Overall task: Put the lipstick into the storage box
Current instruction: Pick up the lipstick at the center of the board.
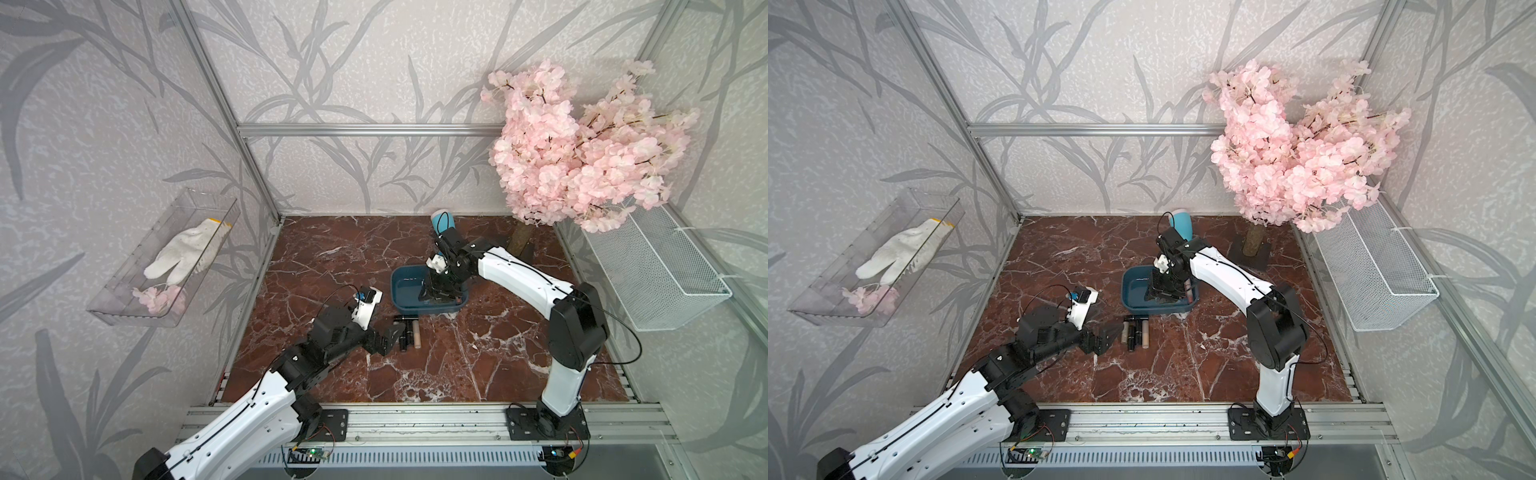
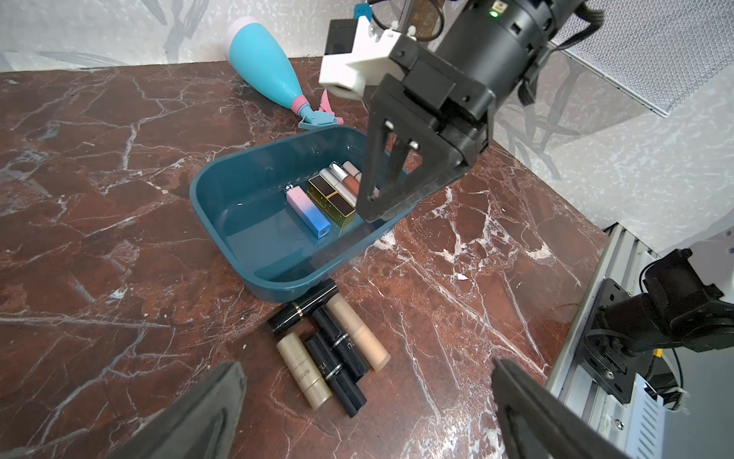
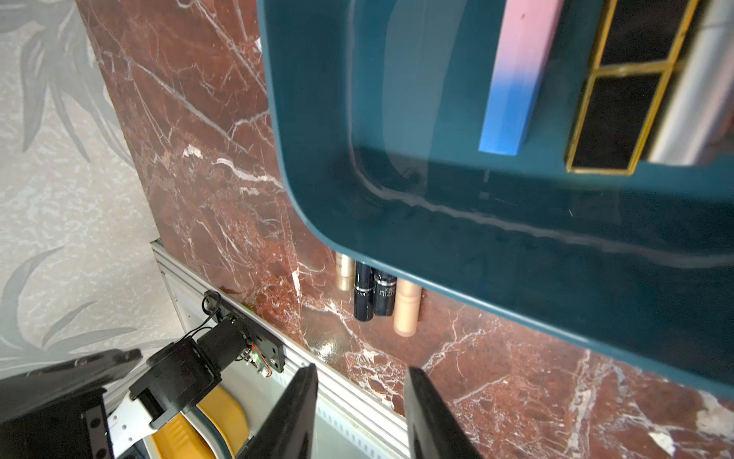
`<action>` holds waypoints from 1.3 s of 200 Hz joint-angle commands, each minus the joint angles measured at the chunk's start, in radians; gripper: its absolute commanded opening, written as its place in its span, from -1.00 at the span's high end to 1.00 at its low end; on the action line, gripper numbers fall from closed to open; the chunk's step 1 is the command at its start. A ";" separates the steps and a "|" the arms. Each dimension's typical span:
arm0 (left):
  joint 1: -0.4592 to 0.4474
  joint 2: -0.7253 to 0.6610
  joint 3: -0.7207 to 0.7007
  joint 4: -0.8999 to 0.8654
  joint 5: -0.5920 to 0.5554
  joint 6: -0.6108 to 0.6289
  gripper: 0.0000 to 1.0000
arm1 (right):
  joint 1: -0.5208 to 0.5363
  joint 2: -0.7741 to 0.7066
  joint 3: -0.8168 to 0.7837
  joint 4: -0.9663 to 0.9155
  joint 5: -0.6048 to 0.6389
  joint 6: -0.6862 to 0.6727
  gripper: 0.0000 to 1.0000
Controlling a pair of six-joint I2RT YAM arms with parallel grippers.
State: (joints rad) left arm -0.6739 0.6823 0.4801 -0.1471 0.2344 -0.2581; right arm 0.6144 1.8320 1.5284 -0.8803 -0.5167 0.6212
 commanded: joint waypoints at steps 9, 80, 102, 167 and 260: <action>-0.001 -0.031 -0.028 -0.023 0.016 -0.027 -0.99 | 0.041 -0.065 -0.078 0.035 -0.020 0.011 0.19; -0.034 -0.170 -0.107 -0.106 0.016 -0.051 -0.99 | 0.175 -0.057 -0.154 0.027 0.100 0.009 0.19; -0.050 -0.227 -0.127 -0.110 -0.014 -0.059 -0.99 | 0.198 -0.033 -0.157 0.029 0.132 0.011 0.19; -0.058 -0.219 -0.126 -0.109 0.003 -0.050 -0.99 | 0.241 0.084 -0.101 -0.001 0.237 0.005 0.19; -0.075 -0.242 -0.127 -0.124 -0.010 -0.043 -0.99 | 0.271 0.182 -0.064 -0.016 0.292 0.011 0.19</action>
State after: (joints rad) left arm -0.7452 0.4496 0.3553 -0.2619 0.2333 -0.3092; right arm 0.8734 1.9884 1.4319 -0.8654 -0.2600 0.6277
